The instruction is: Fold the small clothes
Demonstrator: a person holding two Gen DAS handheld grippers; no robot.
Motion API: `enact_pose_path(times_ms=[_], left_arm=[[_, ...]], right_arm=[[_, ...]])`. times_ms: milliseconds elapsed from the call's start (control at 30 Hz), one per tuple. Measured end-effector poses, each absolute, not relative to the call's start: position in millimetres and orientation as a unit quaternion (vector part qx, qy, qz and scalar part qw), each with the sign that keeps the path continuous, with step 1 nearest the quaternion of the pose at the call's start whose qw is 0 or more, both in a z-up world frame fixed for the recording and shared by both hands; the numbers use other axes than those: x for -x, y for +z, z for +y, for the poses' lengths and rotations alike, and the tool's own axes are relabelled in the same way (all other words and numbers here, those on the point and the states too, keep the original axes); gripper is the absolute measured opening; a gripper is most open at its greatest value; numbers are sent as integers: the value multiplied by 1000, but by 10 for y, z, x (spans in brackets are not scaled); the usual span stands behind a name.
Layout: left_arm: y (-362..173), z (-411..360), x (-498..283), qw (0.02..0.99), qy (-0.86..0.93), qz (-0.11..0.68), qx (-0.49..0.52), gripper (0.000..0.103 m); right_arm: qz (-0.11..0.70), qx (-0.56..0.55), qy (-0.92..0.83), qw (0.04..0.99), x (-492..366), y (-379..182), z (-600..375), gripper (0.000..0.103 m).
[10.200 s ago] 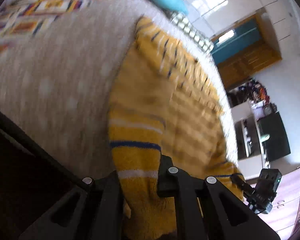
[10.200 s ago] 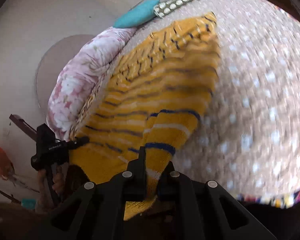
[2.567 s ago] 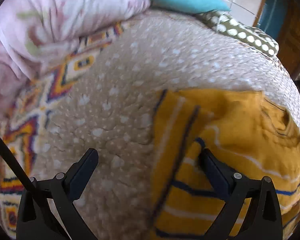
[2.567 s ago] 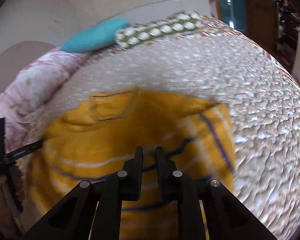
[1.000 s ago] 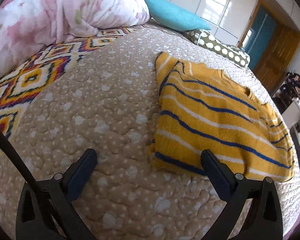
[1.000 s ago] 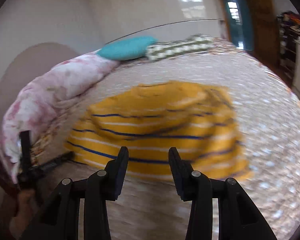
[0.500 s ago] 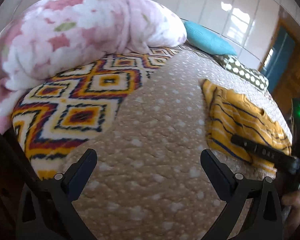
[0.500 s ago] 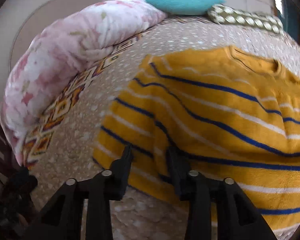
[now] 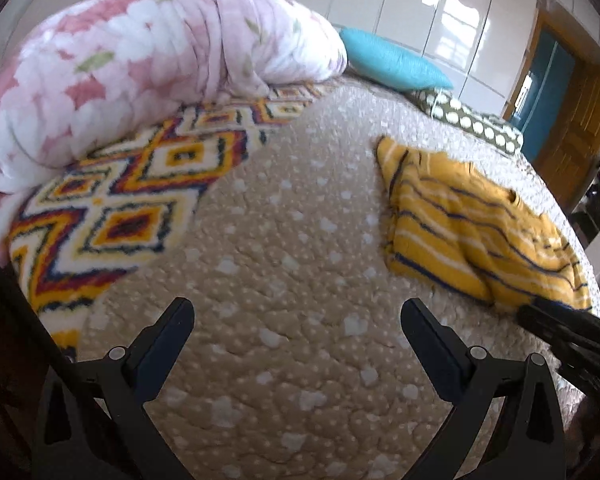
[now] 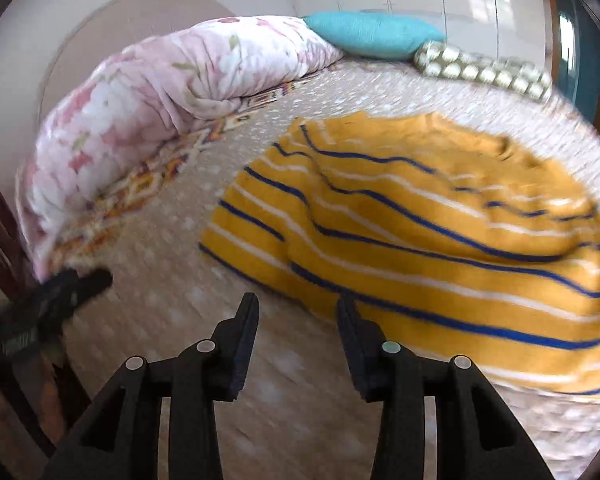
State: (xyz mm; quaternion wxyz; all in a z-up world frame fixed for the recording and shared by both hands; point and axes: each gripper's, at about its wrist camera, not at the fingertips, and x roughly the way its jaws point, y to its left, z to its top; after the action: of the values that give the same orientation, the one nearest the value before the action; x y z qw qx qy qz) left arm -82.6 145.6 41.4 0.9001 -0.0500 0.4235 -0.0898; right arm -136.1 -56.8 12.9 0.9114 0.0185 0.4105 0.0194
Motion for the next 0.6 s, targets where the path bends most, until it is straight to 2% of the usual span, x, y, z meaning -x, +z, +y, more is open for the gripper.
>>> enact_pose_path(times_ms=[133, 167, 400, 600], left_arm=[[334, 1400, 853, 894, -100, 434, 47, 103], [319, 1380, 864, 895, -99, 433, 42, 103], [121, 1158, 875, 896, -73, 436, -26, 103], [66, 1053, 928, 903, -58, 420, -66, 103]], right_arm=[[412, -30, -41, 910, 1748, 196, -1055, 46], [412, -47, -60, 908, 1843, 207, -1231, 49], [368, -230, -162, 886, 2517, 185, -2338, 63], [325, -375, -144, 856, 2653, -136, -2763, 65]])
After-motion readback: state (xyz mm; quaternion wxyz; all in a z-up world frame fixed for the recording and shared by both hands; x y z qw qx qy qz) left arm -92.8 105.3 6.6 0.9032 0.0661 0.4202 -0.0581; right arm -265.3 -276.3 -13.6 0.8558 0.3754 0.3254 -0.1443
